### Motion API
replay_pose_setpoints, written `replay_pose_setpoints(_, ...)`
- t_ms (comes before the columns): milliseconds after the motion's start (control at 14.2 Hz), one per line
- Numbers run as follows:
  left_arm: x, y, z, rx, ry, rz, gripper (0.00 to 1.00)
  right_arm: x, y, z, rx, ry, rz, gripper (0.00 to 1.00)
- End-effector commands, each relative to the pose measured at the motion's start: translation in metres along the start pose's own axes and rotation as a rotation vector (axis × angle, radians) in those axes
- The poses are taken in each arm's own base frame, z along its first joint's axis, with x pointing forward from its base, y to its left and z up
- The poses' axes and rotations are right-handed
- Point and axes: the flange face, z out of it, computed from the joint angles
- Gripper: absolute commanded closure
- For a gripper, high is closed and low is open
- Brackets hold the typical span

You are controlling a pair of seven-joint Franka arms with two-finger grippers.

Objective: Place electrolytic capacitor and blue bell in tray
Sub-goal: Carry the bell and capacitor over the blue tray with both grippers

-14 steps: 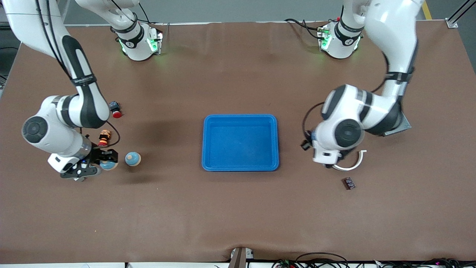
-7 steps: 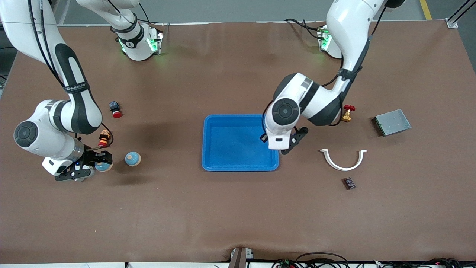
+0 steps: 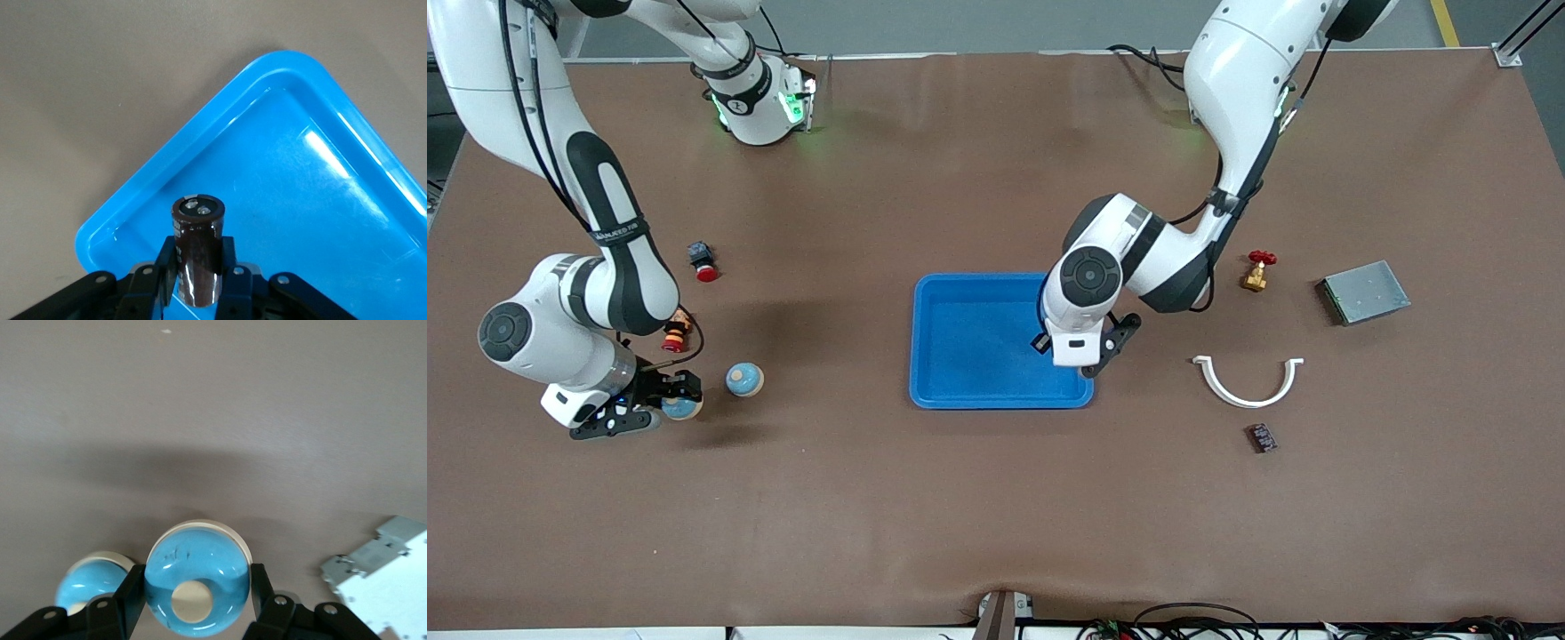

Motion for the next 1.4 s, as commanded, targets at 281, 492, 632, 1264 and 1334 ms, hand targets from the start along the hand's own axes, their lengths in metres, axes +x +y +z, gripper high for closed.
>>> replay_pose_setpoints(281,-0.013,0.007,0.014,-0.006,-0.003,-0.03,1.0,-0.011,-0.151,-0.058,0.039,-0.09,0.24,1.0)
replay_pose_setpoints(492,-0.019,0.007,0.026,0.008,-0.001,-0.033,1.0,-0.022,-0.24,-0.077,0.029,-0.096,0.347,1.0)
replay_pose_setpoints(632,-0.02,0.006,0.038,0.025,-0.002,-0.031,1.0,-0.035,-0.298,-0.084,0.02,-0.098,0.405,1.0)
replay_pose_setpoints(1264,-0.027,0.004,0.056,0.054,-0.003,-0.018,0.64,-0.074,-0.433,-0.051,0.036,-0.028,0.569,1.0)
replay_pose_setpoints(1334,-0.026,0.004,0.055,0.055,0.001,-0.016,0.47,-0.079,-0.44,-0.043,0.041,-0.019,0.578,1.0)
